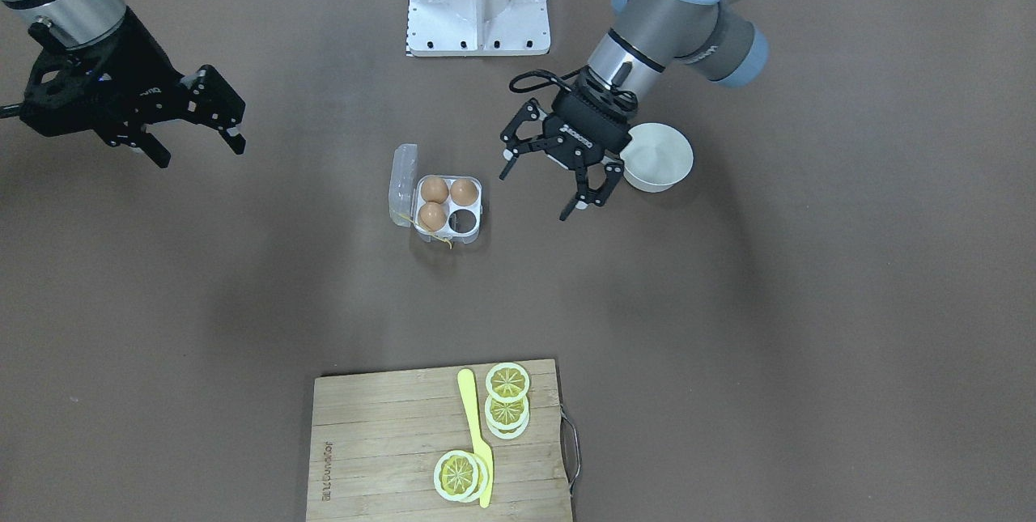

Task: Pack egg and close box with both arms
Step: 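Withdraw the left gripper from the box while the right gripper approaches the lid, then push the clear lid over the eggs with the right gripper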

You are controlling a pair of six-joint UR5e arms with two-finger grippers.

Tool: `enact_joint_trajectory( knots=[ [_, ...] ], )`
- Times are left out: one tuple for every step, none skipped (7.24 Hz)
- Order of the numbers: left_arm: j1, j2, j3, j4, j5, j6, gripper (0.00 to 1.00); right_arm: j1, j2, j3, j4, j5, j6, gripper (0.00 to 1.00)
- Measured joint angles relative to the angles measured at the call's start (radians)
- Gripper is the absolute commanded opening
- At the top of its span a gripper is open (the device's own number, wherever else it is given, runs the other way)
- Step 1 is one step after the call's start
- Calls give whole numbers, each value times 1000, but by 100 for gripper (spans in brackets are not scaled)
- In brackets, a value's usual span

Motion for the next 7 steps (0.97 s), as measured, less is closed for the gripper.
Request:
enact_joint_trajectory(
  knots=[
    [-87, 50, -16, 63, -91, 62, 97, -46, 2, -20, 67, -29, 74, 0],
    [-176, 110, -20, 109, -169, 173, 97, -85, 0, -37, 128, -51, 143, 0],
    [-275, 168, -18, 160, -246, 327, 97, -123, -3, -47, 162, -76, 216, 0],
    [-374, 219, -4, 209, -306, 508, 97, -169, -1, -52, 176, -112, 278, 0],
    [-468, 256, 26, 253, -342, 692, 97, -219, 4, -53, 181, -151, 316, 0],
    [-538, 273, 63, 283, -359, 829, 97, -267, 14, -55, 183, -191, 351, 0],
    [-578, 280, 93, 298, -366, 912, 97, -309, 39, -66, 183, -241, 383, 0]
  ],
)
